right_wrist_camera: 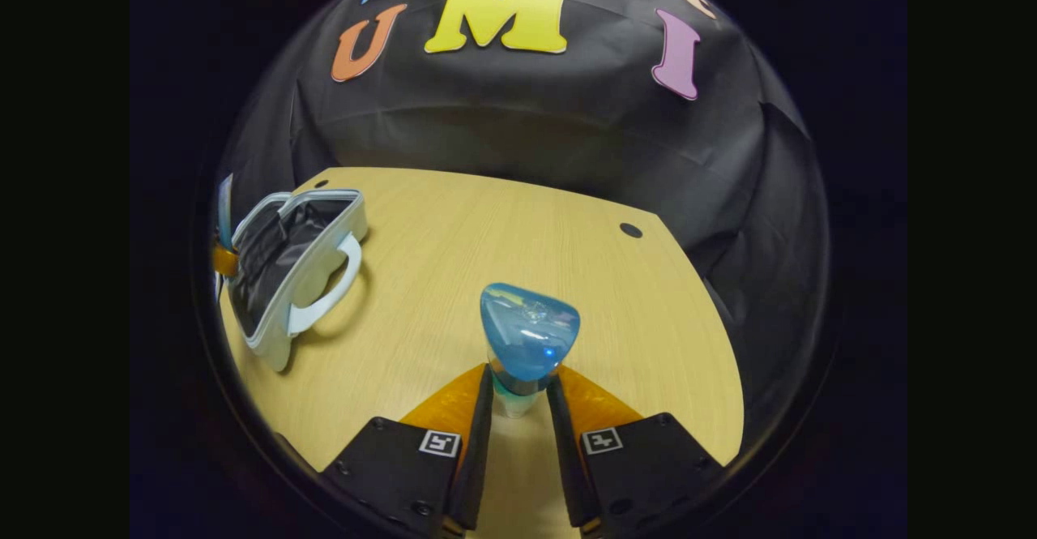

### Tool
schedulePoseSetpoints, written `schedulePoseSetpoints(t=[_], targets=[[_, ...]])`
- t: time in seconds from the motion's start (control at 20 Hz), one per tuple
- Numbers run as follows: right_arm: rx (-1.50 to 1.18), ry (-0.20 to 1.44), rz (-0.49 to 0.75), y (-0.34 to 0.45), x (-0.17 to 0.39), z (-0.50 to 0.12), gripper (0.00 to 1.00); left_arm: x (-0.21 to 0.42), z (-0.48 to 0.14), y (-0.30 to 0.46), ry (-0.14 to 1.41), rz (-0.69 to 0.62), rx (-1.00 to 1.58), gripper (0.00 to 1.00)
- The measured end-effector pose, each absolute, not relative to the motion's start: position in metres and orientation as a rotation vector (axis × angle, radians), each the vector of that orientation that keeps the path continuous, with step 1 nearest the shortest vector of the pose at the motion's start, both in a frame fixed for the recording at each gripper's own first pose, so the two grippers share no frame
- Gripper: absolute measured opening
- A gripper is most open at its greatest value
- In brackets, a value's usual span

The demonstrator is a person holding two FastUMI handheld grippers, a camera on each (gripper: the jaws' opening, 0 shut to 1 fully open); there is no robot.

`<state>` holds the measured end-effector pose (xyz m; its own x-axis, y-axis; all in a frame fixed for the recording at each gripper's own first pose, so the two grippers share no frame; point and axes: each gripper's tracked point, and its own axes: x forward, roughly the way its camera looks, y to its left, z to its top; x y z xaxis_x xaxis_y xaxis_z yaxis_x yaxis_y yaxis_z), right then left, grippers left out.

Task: First open the suitcase, pack the skin care products into it, and then close the suitcase.

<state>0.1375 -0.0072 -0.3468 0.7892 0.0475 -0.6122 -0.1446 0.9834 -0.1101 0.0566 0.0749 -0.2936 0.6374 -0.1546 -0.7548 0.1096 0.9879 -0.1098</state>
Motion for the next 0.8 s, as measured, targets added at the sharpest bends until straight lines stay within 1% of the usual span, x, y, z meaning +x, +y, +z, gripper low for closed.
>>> schedulePoseSetpoints(t=[0.15,0.35,0.45,0.5,0.55,0.8], targets=[[-0.136,0.650,0.122,0.002,0.134,-0.347,0.36,0.063,-0.303,0.086,0.901,-0.147,-0.050,0.43],[-0.079,0.675,0.122,0.010,0.125,-0.341,0.36,0.069,-0.310,0.096,0.935,-0.135,-0.036,0.43],[-0.081,0.654,0.141,0.017,0.119,-0.326,0.36,0.074,-0.310,0.094,0.954,-0.127,-0.052,0.43],[-0.083,0.647,0.157,0.021,0.115,-0.319,0.34,0.077,-0.307,0.094,0.956,-0.125,-0.058,0.42],[-0.080,0.643,0.169,0.026,0.111,-0.311,0.36,0.080,-0.305,0.092,0.953,-0.128,-0.059,0.42],[-0.070,0.613,0.257,0.065,0.094,-0.262,0.36,0.068,-0.312,0.094,0.997,-0.127,-0.101,0.43]])
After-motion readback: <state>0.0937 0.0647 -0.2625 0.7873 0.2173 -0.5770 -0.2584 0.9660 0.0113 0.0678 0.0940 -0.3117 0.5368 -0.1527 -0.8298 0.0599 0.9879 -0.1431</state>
